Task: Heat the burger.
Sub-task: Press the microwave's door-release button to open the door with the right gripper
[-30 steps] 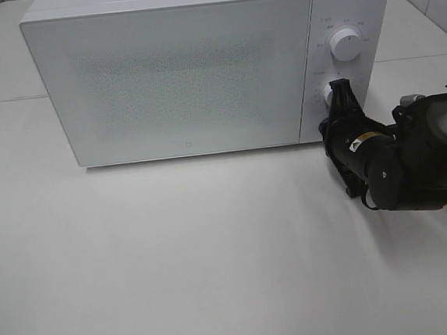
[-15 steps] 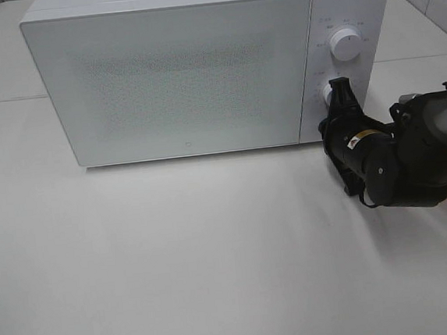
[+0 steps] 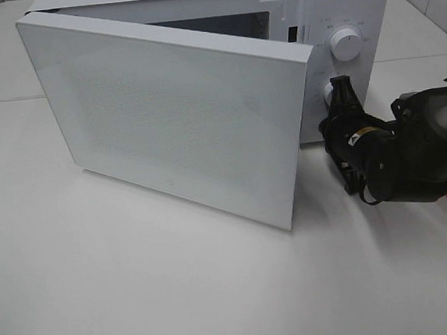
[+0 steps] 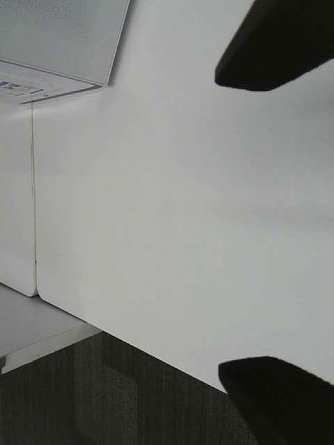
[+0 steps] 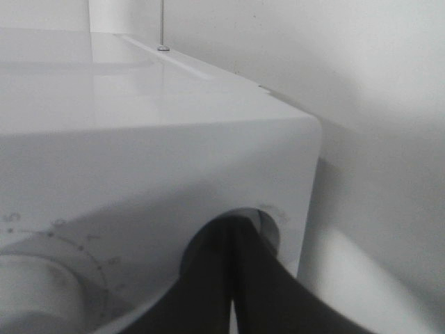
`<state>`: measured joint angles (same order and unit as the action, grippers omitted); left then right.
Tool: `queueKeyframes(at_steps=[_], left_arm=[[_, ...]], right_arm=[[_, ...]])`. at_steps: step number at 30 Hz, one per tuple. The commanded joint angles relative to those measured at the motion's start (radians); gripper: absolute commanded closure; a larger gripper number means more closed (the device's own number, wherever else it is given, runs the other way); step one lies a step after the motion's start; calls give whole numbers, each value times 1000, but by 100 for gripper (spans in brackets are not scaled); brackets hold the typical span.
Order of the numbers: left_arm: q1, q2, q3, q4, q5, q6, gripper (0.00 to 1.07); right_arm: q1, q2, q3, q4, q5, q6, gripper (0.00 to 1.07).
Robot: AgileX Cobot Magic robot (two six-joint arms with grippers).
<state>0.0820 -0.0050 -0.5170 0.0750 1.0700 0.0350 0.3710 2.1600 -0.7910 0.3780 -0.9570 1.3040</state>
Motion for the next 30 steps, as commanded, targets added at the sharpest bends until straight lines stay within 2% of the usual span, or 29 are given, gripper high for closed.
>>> queueKeyframes(at_steps=[1, 30], left_arm=[[-6, -6, 2, 0, -7, -4, 9], [-6, -6, 2, 0, -7, -4, 9]], right_arm=[[-19, -26, -28, -36, -80, 16, 107], [-15, -85, 66, -79, 21, 23, 107]])
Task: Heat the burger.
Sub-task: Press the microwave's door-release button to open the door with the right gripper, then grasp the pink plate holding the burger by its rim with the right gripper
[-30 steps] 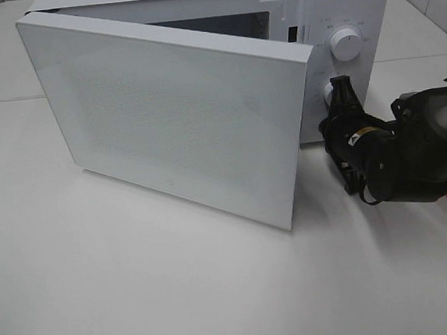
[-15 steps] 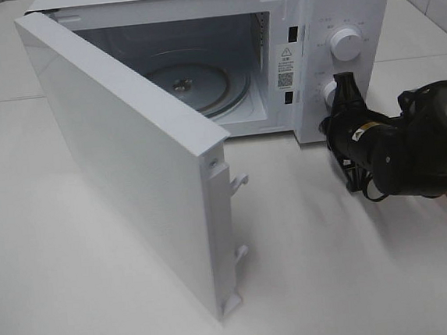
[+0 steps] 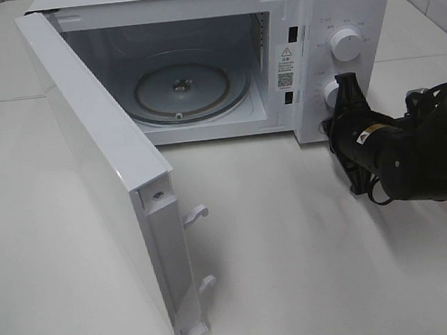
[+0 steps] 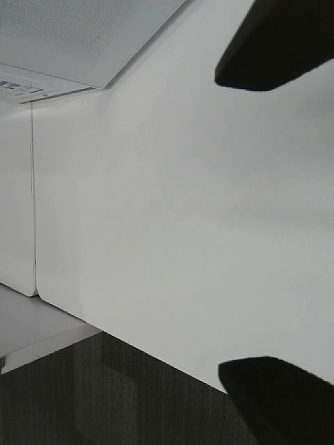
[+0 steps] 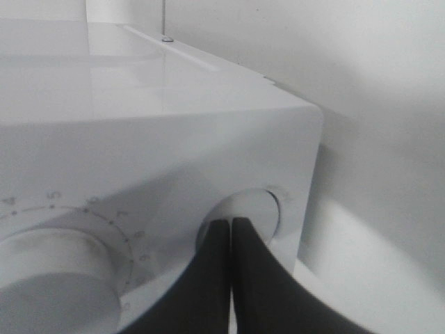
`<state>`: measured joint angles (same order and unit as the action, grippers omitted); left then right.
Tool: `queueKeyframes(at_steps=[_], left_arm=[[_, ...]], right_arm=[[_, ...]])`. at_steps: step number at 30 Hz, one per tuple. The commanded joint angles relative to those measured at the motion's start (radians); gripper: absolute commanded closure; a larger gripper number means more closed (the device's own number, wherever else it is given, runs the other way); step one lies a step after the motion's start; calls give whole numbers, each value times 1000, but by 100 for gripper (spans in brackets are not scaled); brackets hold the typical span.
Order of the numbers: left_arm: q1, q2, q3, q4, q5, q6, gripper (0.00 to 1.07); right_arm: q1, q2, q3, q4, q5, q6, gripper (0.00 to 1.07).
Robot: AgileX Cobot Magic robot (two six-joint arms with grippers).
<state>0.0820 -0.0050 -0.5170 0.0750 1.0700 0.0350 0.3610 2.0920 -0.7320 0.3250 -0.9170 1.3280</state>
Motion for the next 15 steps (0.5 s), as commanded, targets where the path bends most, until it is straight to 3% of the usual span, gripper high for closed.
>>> queueKeyframes(at_steps=[1, 15], left_arm=[[-6, -6, 2, 0, -7, -4, 9], [-6, -6, 2, 0, -7, -4, 9]], right_arm=[[-5, -19, 12, -28, -15, -1, 107], [-5, -67, 53, -24, 3, -14, 107]])
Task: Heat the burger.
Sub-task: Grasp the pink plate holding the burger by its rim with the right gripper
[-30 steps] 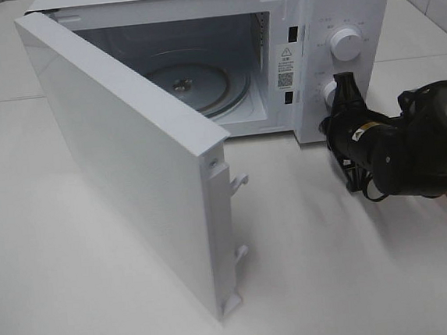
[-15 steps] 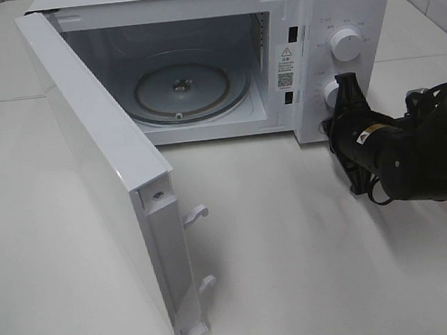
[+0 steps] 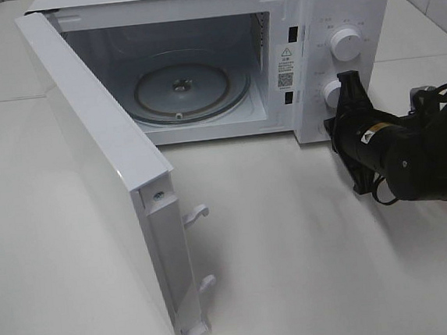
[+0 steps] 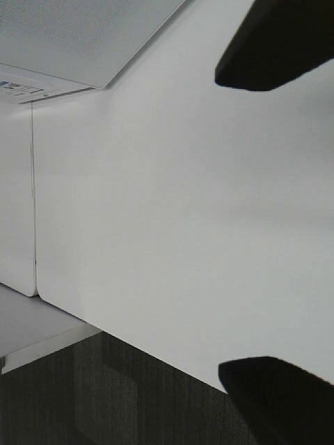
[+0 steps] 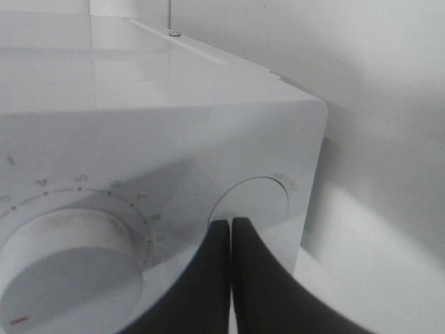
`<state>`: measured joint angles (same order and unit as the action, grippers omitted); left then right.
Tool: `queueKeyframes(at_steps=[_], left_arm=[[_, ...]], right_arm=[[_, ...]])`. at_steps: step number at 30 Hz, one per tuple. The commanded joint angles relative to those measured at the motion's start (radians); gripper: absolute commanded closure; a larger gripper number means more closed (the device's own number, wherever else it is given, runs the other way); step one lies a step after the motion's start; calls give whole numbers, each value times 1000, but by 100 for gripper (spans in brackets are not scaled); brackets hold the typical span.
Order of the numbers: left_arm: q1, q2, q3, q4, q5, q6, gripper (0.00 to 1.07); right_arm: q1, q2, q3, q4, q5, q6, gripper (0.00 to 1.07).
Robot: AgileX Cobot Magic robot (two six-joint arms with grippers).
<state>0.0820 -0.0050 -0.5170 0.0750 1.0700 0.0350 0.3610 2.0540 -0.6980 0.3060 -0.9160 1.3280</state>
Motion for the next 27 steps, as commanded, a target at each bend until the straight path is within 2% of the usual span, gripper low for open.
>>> queueKeyframes(at_steps=[1, 6, 11, 12, 13, 14, 16, 17, 18, 20, 22, 23, 24, 25, 26, 27], left_arm=[[-6, -6, 2, 0, -7, -4, 9], [-6, -6, 2, 0, -7, -4, 9], [-6, -6, 2, 0, -7, -4, 9], [-6, -6, 2, 0, -7, -4, 9], [-6, -6, 2, 0, -7, -4, 9], [-6, -6, 2, 0, -7, -4, 9], [-6, -6, 2, 0, -7, -4, 9], [-6, -6, 2, 0, -7, -4, 9], [-6, -6, 2, 0, -7, -4, 9], [-6, -6, 2, 0, -7, -4, 9], [-6, -6, 2, 0, -7, -4, 9], [-6, -6, 2, 0, -7, -4, 9], [-6, -6, 2, 0, -7, -4, 9], [-6, -6, 2, 0, -7, -4, 9], [-6, -6, 2, 0, -7, -4, 9], [-6, -6, 2, 0, -7, -4, 9]], right_arm=[[-5, -47, 44, 7, 3, -31, 107], [-5, -91, 95, 27, 46, -87, 107], [-5, -168, 129, 48, 153, -254, 107], [-6, -191, 131, 64, 194, -323, 107], [-6, -243, 132, 102, 283, -496, 107], [-6, -243, 132, 102, 283, -496, 107], [-8, -314, 132, 179, 418, -759, 107], [-8, -314, 132, 179, 418, -759, 107], [-8, -355, 132, 244, 490, -929, 107], [-8, -375, 132, 283, 531, -1020, 107], [-8, -426, 132, 396, 661, -1278, 107], [-8, -426, 132, 396, 661, -1278, 107], [-8, -457, 131, 459, 751, -1467, 107], [-8, -457, 131, 459, 751, -1467, 107], [-10, -486, 131, 515, 856, -1634, 107], [-10, -501, 131, 549, 892, -1698, 107]])
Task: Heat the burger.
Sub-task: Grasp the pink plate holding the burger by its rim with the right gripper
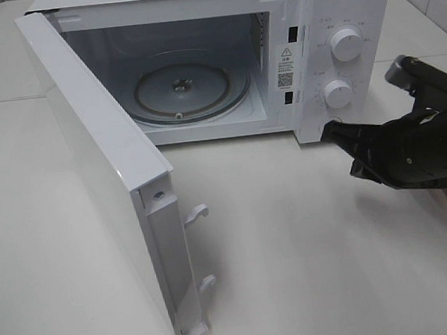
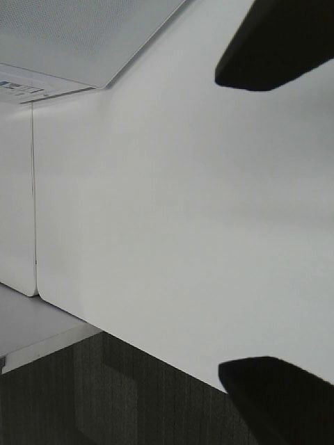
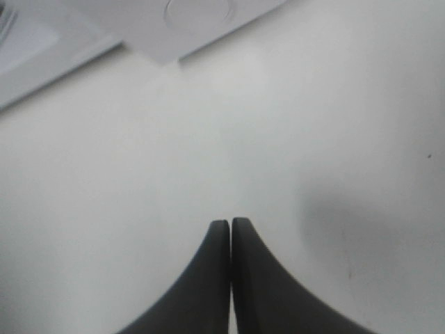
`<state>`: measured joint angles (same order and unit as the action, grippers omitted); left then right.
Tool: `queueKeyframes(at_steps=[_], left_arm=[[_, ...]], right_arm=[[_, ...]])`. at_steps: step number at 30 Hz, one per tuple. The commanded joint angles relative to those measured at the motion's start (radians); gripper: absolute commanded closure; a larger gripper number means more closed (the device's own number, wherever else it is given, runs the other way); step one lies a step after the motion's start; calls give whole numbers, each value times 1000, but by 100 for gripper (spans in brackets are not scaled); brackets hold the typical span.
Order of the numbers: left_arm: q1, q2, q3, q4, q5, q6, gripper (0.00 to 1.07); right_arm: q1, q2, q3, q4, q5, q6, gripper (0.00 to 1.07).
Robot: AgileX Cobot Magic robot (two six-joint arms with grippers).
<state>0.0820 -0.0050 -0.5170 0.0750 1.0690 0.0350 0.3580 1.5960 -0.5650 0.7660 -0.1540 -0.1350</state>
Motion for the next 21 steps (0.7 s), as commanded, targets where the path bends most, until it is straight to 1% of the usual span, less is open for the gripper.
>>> queueKeyframes(at_steps=[1, 2, 3, 4, 5, 6, 7, 8, 9, 10, 11, 12, 14, 15, 16, 17, 18, 19, 20, 21], left_arm=[[-6, -6, 2, 0, -6, -4, 9], [-6, -6, 2, 0, -6, -4, 9], [-6, -6, 2, 0, -6, -4, 9], [-6, -6, 2, 0, -6, -4, 9], [-6, -6, 2, 0, -6, -4, 9], [-6, -6, 2, 0, -6, -4, 9], [-6, -6, 2, 0, -6, -4, 9], [-6, -6, 2, 0, -6, -4, 9], [-6, -6, 2, 0, -6, -4, 9], [-6, -6, 2, 0, -6, -4, 9], [-6, -6, 2, 0, -6, -4, 9], [-6, -6, 2, 0, -6, -4, 9], [-6, -6, 2, 0, -6, -4, 9], [-6, -6, 2, 0, -6, -4, 9], [-6, -6, 2, 0, -6, -4, 9], [-6, -6, 2, 0, -6, -4, 9], [-6, -6, 2, 0, -6, -4, 9], [-6, -6, 2, 0, -6, -4, 9], [-6, -6, 2, 0, -6, -4, 9], [-6, -6, 2, 0, -6, -4, 9]], right_arm=[[-7, -43, -2, 89, 130, -235, 107], [-7, -69, -2, 151, 212, -359, 107], [-7, -69, -2, 151, 212, -359, 107], [-11, -89, -2, 185, 278, -417, 107], [-23, -94, -3, 190, 322, -419, 107], [-23, -94, -3, 190, 322, -419, 107], [-55, -96, -9, 177, 415, -403, 107], [-75, -96, -11, 147, 444, -382, 107], [-75, -96, -11, 147, 444, -382, 107], [-99, -96, -15, 51, 497, -281, 107], [-108, -96, -19, -12, 524, -215, 107], [-108, -96, -19, -12, 524, -215, 107], [-170, -96, -60, -276, 657, 45, 107], [-170, -96, -60, -276, 657, 45, 107], [-183, -96, -82, -357, 702, 118, 107], [-202, -96, -133, -506, 783, 245, 107], [-202, -96, -133, -506, 783, 245, 107], [-212, -96, -160, -566, 826, 308, 107], [-216, -96, -208, -648, 888, 389, 107], [-216, -96, -208, -648, 888, 389, 107]])
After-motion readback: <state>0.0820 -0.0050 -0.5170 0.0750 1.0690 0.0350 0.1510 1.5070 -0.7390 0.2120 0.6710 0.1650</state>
